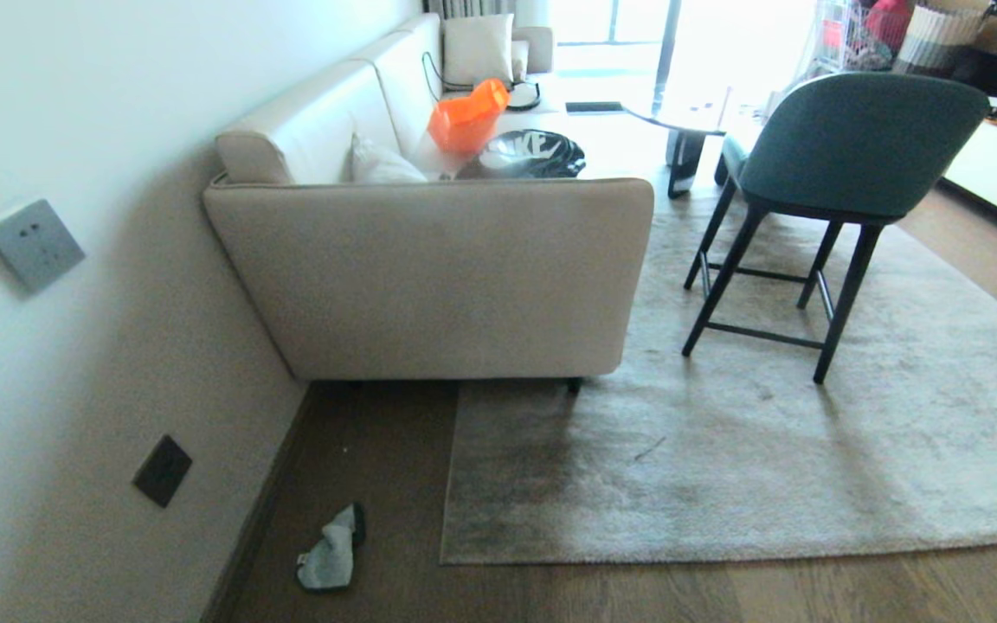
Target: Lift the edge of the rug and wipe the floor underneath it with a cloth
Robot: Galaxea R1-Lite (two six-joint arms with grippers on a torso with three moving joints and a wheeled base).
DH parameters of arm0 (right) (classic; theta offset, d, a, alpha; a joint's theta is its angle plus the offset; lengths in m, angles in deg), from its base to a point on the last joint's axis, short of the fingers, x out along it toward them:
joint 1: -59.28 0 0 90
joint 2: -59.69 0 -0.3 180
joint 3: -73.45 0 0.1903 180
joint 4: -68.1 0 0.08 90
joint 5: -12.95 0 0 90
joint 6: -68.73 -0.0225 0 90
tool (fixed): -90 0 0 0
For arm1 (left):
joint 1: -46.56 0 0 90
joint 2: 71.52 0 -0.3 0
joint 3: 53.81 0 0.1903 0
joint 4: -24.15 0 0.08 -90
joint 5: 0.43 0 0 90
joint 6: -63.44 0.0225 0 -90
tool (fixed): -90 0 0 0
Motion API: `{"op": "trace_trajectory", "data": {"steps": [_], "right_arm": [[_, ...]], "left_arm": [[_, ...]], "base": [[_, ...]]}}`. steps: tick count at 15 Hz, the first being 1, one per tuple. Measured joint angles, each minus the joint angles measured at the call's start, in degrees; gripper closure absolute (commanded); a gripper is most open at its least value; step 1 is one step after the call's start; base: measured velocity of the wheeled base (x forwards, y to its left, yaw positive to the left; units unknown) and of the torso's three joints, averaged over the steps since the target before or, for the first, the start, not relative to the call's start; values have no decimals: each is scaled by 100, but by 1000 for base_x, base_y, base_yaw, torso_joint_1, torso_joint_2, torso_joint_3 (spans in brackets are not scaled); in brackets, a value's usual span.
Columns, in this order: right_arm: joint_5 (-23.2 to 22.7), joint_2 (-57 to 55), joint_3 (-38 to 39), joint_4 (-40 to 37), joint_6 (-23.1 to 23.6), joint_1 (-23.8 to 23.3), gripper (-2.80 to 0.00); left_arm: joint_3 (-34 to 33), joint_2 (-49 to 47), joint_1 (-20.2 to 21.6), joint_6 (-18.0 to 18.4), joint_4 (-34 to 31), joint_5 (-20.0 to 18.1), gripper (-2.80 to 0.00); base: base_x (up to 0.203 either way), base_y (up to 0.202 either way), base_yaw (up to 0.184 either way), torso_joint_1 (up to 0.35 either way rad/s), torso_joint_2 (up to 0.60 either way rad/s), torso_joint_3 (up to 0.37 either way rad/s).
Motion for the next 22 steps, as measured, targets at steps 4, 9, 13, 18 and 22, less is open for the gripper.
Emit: {"op": "trace_trajectory", "data": {"steps": [4, 9, 13, 18, 22], "right_arm": [[1, 0, 0, 2, -1, 0, 0], [2, 0, 0, 2, -2, 0, 0], [2, 0, 0, 0, -1, 0, 0], [0, 0, 0, 4, 0, 0, 0], [0, 0, 0, 5, -2, 0, 0]], "left_arm": [[0, 0, 0, -3, 2, -2, 0], [2, 0, 0, 0, 4, 0, 0], [2, 0, 0, 0, 2, 0, 0], [2, 0, 0, -2, 2, -2, 0], [2, 0, 0, 0, 2, -4, 0]], "base": [[0, 0, 0, 0, 0, 0], [0, 0, 0, 2, -1, 45], [0, 0, 0, 1, 2, 8], [0, 0, 0, 0, 0, 0], [0, 0, 0, 0, 0, 0]]}}
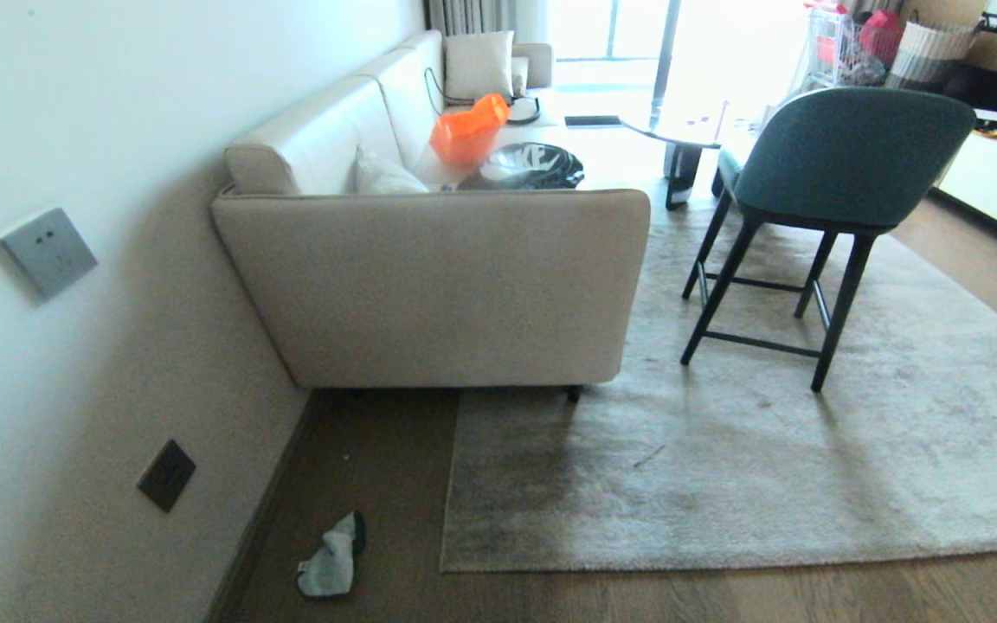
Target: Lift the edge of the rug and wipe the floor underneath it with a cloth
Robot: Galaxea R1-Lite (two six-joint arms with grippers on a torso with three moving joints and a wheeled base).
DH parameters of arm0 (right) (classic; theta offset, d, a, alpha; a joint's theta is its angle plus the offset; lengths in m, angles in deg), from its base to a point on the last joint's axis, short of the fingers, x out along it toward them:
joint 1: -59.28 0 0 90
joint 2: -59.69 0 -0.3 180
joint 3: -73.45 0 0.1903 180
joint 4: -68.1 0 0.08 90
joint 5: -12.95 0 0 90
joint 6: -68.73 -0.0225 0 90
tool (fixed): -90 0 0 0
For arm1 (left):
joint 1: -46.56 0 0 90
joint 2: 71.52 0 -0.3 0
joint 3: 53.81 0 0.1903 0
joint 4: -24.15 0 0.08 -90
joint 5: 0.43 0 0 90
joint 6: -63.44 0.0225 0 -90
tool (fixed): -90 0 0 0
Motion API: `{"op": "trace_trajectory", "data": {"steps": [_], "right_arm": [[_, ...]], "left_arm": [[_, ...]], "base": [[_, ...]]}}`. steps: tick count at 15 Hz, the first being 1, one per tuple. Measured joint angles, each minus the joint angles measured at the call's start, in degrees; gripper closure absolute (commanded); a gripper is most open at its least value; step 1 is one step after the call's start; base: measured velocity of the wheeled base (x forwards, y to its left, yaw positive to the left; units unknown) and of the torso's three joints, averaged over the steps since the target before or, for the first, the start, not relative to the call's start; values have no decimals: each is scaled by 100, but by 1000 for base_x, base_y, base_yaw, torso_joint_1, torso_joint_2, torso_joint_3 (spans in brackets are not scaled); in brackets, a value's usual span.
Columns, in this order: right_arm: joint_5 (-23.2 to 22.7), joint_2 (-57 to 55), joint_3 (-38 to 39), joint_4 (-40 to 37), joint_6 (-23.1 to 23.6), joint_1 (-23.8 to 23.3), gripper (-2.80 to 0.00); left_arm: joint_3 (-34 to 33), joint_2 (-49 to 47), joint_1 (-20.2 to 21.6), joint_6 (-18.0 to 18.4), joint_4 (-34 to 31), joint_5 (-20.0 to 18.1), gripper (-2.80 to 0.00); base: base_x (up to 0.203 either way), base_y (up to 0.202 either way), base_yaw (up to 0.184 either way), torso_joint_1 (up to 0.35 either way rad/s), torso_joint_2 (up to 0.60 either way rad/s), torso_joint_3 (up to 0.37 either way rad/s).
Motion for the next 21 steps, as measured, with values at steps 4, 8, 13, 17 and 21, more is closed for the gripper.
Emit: {"op": "trace_trajectory", "data": {"steps": [4, 8, 13, 17, 21], "right_arm": [[0, 0, 0, -2, 0, 0, 0], [2, 0, 0, -2, 0, 0, 0], [2, 0, 0, -2, 2, 0, 0], [2, 0, 0, -6, -1, 0, 0], [0, 0, 0, -2, 2, 0, 0]], "left_arm": [[0, 0, 0, -1, -2, 4, 0], [0, 0, 0, 0, -2, 1, 0], [0, 0, 1, 0, 0, 3, 0], [0, 0, 2, -1, 1, 3, 0], [2, 0, 0, -1, 0, 2, 0]], "base": [[0, 0, 0, 0, 0, 0], [0, 0, 0, 0, 0, 0], [0, 0, 0, 0, 0, 0], [0, 0, 0, 0, 0, 0], [0, 0, 0, 0, 0, 0]]}}
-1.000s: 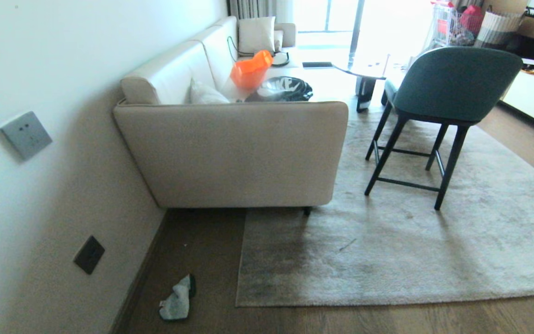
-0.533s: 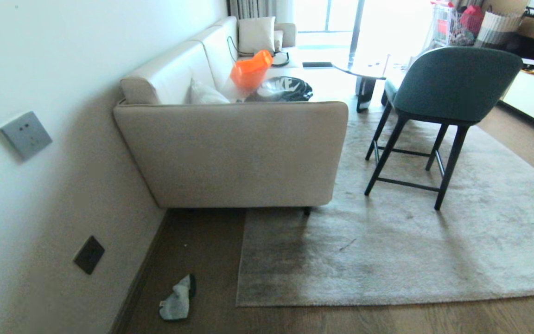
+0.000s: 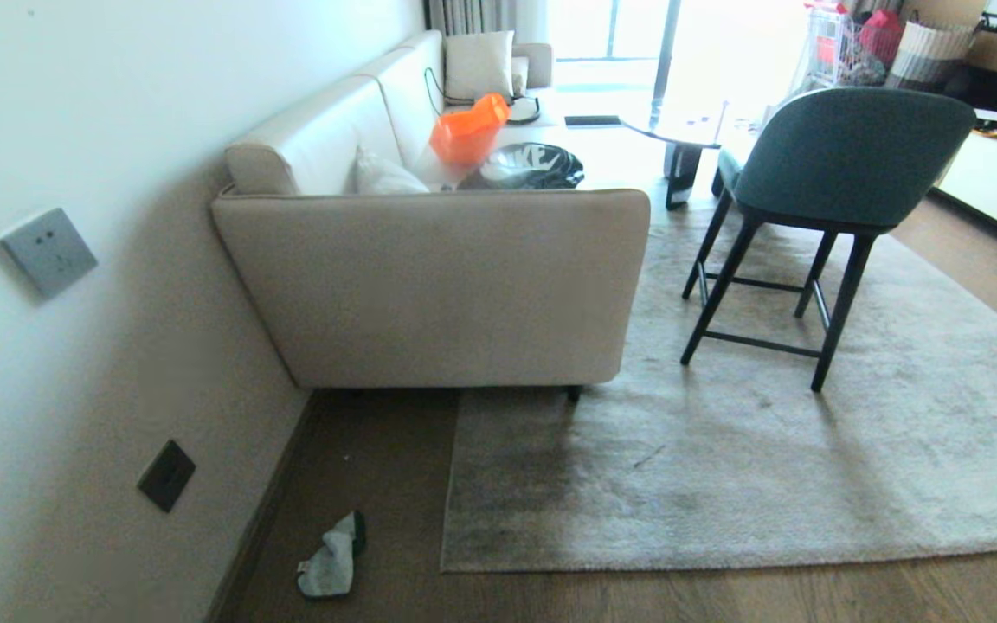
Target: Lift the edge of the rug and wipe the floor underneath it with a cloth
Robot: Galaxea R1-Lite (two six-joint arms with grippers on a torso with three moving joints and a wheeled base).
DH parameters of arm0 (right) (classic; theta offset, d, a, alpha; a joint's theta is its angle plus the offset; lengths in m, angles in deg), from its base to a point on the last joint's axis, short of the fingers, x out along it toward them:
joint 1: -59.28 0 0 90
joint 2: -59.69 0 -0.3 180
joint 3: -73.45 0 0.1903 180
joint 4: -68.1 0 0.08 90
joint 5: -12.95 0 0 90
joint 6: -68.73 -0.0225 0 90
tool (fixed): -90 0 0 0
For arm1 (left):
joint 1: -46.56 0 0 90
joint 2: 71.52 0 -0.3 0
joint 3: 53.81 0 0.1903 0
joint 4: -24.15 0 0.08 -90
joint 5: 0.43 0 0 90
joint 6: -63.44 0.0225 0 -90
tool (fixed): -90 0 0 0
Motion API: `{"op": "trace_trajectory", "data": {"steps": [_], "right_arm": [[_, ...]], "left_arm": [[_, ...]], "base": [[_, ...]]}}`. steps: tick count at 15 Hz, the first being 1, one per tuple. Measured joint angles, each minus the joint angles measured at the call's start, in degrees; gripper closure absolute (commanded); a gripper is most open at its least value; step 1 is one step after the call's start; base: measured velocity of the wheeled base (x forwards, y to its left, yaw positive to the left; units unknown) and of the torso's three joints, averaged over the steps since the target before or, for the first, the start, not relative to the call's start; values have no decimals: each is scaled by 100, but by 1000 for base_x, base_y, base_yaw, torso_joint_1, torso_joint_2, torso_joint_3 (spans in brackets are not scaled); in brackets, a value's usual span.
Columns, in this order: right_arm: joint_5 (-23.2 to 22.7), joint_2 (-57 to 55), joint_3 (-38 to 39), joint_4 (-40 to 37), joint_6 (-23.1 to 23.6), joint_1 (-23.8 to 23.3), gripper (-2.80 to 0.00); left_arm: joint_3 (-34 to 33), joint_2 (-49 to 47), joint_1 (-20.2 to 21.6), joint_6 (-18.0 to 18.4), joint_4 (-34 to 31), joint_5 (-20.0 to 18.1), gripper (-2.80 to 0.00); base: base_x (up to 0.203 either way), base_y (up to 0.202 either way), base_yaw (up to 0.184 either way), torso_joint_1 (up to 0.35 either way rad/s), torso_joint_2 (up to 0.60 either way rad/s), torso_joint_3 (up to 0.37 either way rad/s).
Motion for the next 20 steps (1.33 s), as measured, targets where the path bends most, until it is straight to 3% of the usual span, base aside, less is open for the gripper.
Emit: {"op": "trace_trajectory", "data": {"steps": [20], "right_arm": [[2, 0, 0, 2, 0, 0, 0]], "left_arm": [[-2, 0, 0, 0, -1, 0, 0]], "base": [[0, 0, 0, 0, 0, 0]]}}
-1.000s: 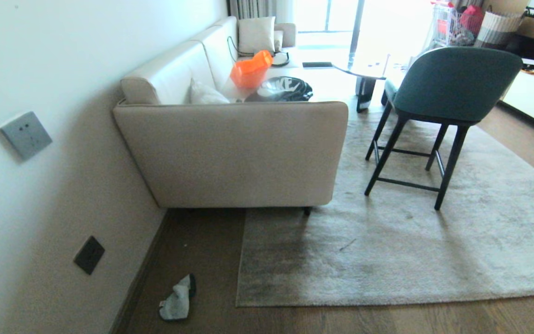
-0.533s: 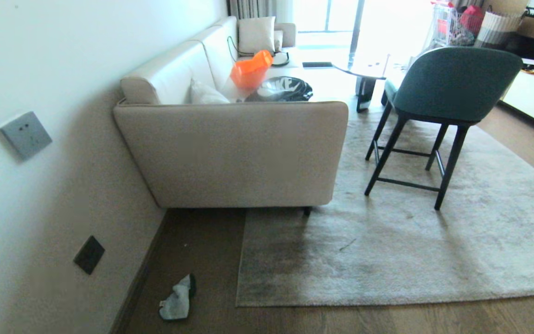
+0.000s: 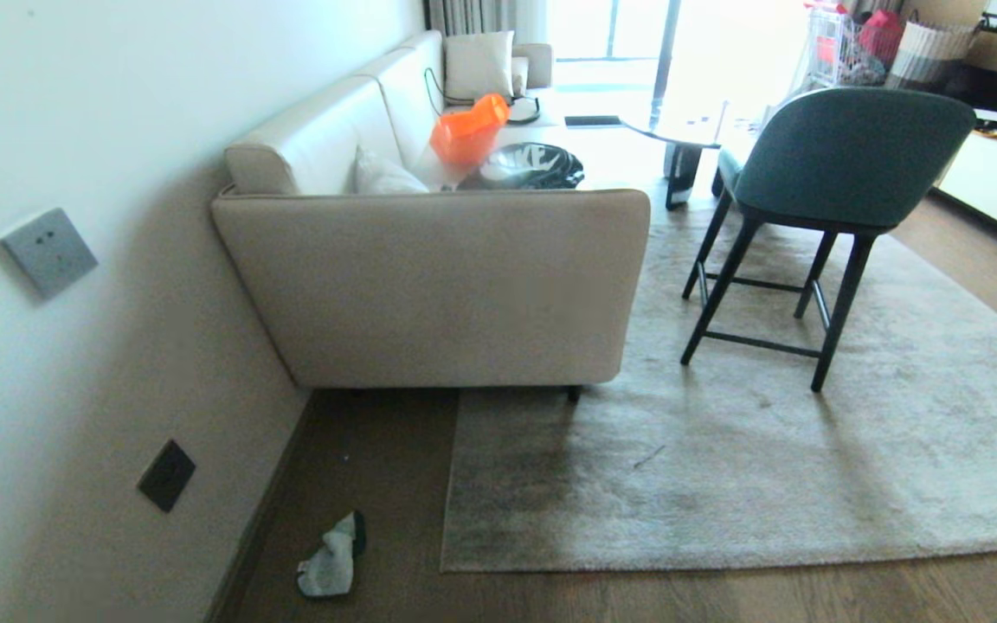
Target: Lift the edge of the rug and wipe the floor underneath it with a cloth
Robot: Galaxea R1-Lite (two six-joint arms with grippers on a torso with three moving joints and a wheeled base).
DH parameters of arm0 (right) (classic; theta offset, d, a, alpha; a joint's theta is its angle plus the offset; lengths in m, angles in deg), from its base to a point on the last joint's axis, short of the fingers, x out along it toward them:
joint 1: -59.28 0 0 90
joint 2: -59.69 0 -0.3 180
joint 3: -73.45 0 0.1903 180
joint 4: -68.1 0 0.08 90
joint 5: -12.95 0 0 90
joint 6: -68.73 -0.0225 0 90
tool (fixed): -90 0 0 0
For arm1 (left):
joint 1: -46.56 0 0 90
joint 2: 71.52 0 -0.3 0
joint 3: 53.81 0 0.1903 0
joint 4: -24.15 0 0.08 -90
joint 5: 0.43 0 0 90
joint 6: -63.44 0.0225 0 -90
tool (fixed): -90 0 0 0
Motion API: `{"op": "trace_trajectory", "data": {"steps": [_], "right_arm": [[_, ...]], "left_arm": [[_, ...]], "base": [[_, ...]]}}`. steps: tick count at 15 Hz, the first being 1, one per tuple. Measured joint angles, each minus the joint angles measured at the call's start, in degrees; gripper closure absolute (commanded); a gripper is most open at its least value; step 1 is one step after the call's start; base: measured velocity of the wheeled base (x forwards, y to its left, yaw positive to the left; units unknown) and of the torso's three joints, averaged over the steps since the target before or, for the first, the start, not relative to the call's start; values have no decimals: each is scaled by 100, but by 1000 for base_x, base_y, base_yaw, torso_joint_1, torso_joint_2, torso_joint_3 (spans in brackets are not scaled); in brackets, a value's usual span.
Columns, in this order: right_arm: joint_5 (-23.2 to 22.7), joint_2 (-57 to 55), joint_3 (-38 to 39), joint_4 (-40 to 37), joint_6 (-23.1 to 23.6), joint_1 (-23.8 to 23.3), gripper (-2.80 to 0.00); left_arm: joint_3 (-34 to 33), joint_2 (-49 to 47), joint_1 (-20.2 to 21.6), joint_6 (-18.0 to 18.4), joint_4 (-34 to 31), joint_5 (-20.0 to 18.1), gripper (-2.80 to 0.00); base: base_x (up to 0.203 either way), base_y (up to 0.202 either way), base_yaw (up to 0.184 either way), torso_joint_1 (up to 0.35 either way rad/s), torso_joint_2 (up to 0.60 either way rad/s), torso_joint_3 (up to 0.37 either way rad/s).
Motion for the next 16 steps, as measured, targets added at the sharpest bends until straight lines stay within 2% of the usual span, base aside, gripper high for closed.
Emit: {"op": "trace_trajectory", "data": {"steps": [16], "right_arm": [[-2, 0, 0, 0, 33, 0, 0]], "left_arm": [[0, 0, 0, 0, 1, 2, 0]], "base": [[0, 0, 0, 0, 0, 0]]}}
